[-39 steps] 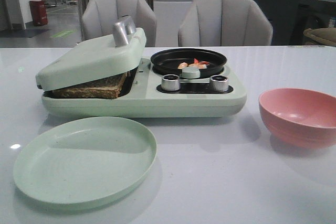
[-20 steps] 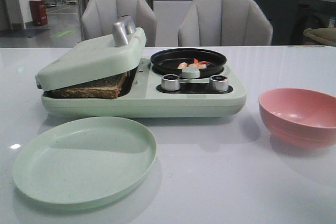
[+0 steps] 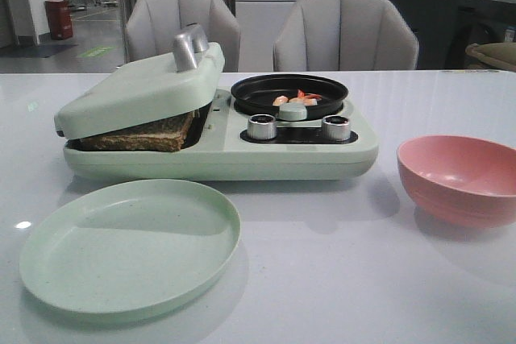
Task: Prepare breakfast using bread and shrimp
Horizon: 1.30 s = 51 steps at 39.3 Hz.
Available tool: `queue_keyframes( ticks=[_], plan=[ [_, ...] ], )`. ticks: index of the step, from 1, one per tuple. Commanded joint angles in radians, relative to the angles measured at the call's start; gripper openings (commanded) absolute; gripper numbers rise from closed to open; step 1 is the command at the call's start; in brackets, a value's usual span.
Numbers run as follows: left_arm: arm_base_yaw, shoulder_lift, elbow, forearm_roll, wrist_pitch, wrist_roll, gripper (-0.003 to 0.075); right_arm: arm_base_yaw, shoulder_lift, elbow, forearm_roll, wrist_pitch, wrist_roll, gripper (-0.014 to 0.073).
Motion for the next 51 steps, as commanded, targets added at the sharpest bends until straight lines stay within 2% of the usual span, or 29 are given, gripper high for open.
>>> queue_keyframes(
  ticks=[1, 27, 30, 35, 41, 51],
  plan=[
    [0.000, -0.017, 0.021, -0.010, -0.083, -0.007, 0.0114, -0.001, 0.008, -0.025, 0.009, -0.079, -0.010, 0.0143],
    [0.000, -0.017, 0.021, -0.010, -0.083, -0.007, 0.0114, -0.001, 0.008, -0.018, 0.009, -0.083, -0.010, 0.0143],
    [0.000, -0.017, 0.021, -0.010, -0.083, -0.007, 0.0114, -0.007, 0.008, -0.015, -0.014, -0.082, -0.010, 0.0143],
    [0.000, -0.017, 0.021, -0.010, -0.083, -0.007, 0.0114, -0.037, -0.011, -0.014, -0.124, -0.065, 0.044, 0.0143],
    [0.000, -0.017, 0.021, -0.010, -0.083, -0.007, 0.0114, -0.113, -0.054, -0.012, -0.241, -0.056, 0.150, 0.0143],
    [0.000, -0.015, 0.021, -0.010, -0.083, -0.007, 0.0114, -0.233, -0.106, -0.002, -0.352, -0.012, 0.203, 0.0143]
  ],
)
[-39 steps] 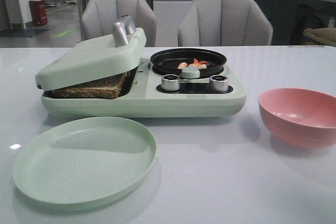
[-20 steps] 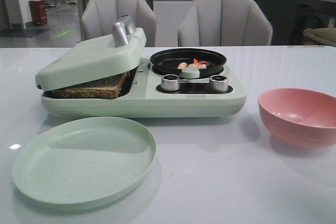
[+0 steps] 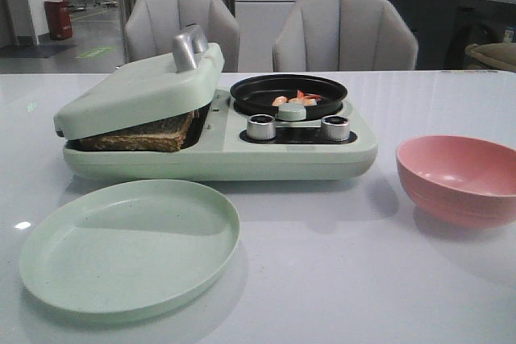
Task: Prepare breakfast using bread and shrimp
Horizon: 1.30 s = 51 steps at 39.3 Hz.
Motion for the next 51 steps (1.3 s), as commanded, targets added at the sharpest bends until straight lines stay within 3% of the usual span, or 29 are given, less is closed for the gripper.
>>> queue_keyframes(
  ticks=[1, 10, 25, 51],
  plan=[
    [0.000, -0.015, 0.021, -0.008, -0.083, -0.007, 0.0114, -0.030, -0.010, -0.012, -0.067, -0.075, 0.053, 0.0143],
    [0.000, -0.015, 0.021, -0.008, -0.083, -0.007, 0.0114, -0.032, -0.020, 0.084, -0.231, -0.190, 0.242, 0.0143],
    [0.000, -0.015, 0.021, -0.008, -0.083, -0.007, 0.0114, -0.049, -0.114, 0.187, -0.215, -0.223, 0.248, 0.0143],
    [0.000, -0.015, 0.021, -0.008, -0.083, -0.007, 0.0114, -0.083, -0.114, 0.186, -0.186, -0.210, 0.248, 0.0143]
  ],
)
